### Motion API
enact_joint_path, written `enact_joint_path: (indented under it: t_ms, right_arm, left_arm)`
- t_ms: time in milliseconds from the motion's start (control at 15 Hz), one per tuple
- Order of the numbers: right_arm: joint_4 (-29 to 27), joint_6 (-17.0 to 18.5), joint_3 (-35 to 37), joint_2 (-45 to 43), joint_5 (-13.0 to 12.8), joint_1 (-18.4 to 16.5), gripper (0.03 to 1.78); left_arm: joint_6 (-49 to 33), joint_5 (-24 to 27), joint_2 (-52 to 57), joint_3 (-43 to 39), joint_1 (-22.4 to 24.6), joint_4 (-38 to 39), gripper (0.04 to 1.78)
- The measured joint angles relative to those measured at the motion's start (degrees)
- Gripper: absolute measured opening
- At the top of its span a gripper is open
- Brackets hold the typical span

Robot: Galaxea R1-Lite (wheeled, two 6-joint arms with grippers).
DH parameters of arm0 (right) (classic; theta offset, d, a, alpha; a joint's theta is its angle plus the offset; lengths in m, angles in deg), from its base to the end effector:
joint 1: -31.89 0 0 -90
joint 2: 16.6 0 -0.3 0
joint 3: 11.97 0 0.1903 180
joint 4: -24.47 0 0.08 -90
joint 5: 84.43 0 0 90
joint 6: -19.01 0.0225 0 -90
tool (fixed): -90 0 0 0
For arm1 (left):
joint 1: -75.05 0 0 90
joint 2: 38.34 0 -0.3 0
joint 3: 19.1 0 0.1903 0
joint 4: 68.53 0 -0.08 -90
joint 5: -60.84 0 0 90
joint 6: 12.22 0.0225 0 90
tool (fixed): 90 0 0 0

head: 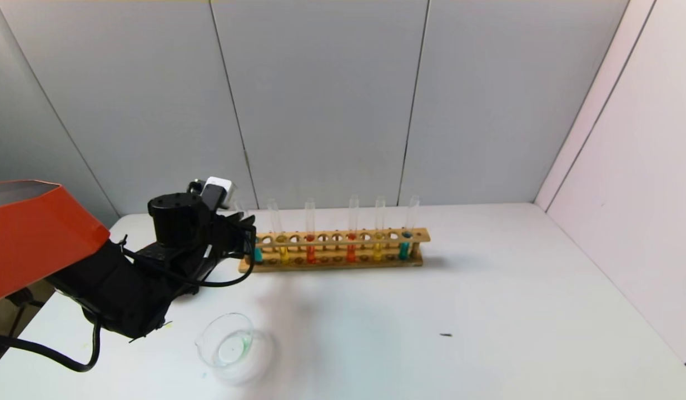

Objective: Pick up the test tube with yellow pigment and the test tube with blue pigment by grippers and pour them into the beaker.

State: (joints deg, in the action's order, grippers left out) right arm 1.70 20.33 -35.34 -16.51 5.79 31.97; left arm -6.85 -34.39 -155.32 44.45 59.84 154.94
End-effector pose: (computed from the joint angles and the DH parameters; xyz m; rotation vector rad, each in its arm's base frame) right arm -0.0227 0.0001 0.0766 0.0230 -0.0088 0.0053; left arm 0.3386 -0.0899 0.0968 0.1241 0.1631 -0.1817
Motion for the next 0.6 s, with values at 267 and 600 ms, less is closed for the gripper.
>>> enact_joint_path:
  t_ms: [267, 600]
  right_arm:
    - [0.0, 0.0, 0.0, 0.0, 0.0, 0.0, 1.74]
    - [0.0, 0.0, 0.0, 0.0, 0.0, 0.0, 1.74]
  left_arm:
    - [0.94, -1.46, 2.73, 0.98, -0.07, -4.35, 0.32]
    - [1.0, -1.94, 6.67, 4.06, -0.16, -10.4, 0.32]
